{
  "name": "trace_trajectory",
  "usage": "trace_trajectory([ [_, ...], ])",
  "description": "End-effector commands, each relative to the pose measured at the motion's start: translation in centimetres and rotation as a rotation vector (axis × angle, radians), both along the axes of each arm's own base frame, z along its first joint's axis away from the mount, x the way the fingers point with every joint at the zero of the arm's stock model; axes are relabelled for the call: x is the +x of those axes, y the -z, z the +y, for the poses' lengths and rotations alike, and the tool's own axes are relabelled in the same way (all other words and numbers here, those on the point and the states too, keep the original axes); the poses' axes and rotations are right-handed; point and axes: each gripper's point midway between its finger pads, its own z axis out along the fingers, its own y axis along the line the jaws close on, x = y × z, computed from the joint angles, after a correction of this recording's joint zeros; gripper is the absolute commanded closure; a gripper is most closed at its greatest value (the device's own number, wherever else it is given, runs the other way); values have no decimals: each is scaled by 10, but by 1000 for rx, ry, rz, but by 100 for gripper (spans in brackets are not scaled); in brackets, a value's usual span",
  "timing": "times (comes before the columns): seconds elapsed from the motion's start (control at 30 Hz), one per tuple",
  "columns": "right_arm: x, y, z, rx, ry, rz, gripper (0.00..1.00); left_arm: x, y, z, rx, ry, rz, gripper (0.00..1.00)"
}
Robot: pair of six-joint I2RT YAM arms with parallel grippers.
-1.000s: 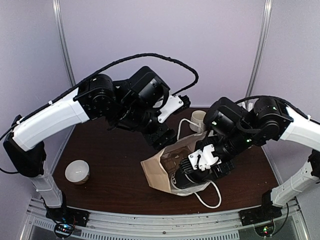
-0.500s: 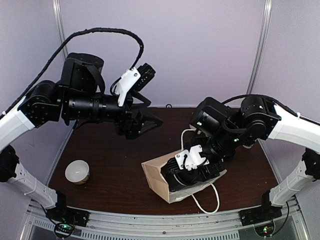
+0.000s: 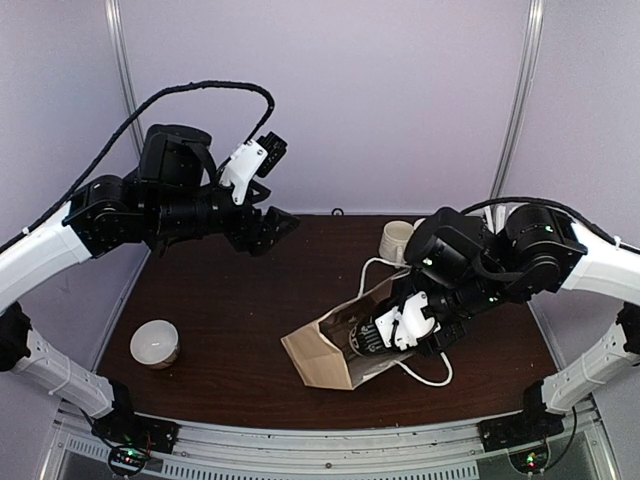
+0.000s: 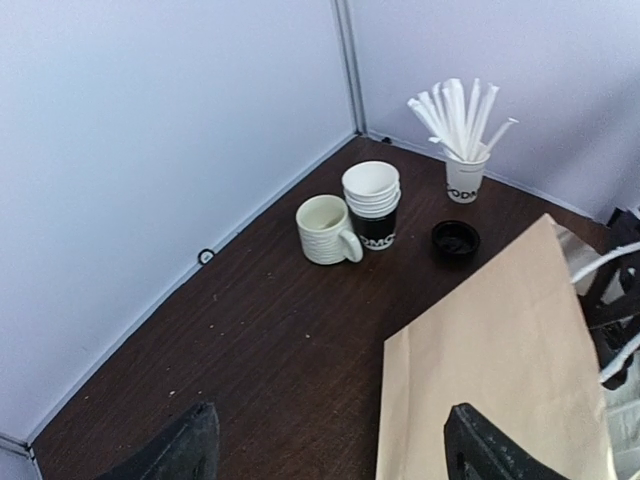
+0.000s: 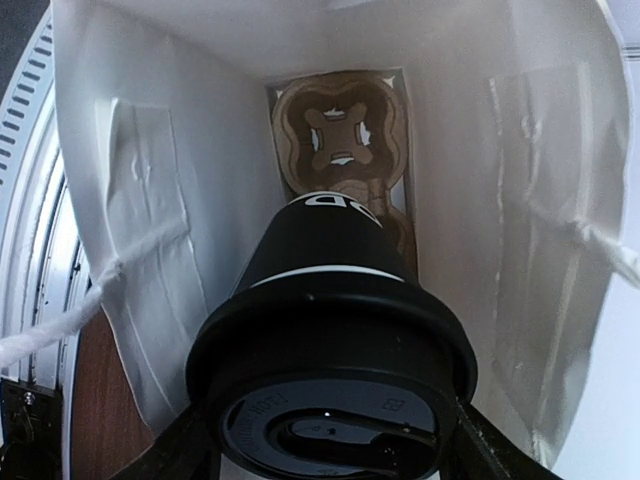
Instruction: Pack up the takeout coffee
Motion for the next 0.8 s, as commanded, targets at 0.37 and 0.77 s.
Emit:
trace_trajectory([
  [0.37,4,26,-30,-97,-19,-134,46,47,-12,-1,-86,-104,-49,19],
  [0.77,26,43,-20,-96,24,-297,46,57,-7,-12,-78,-87,-27,19],
])
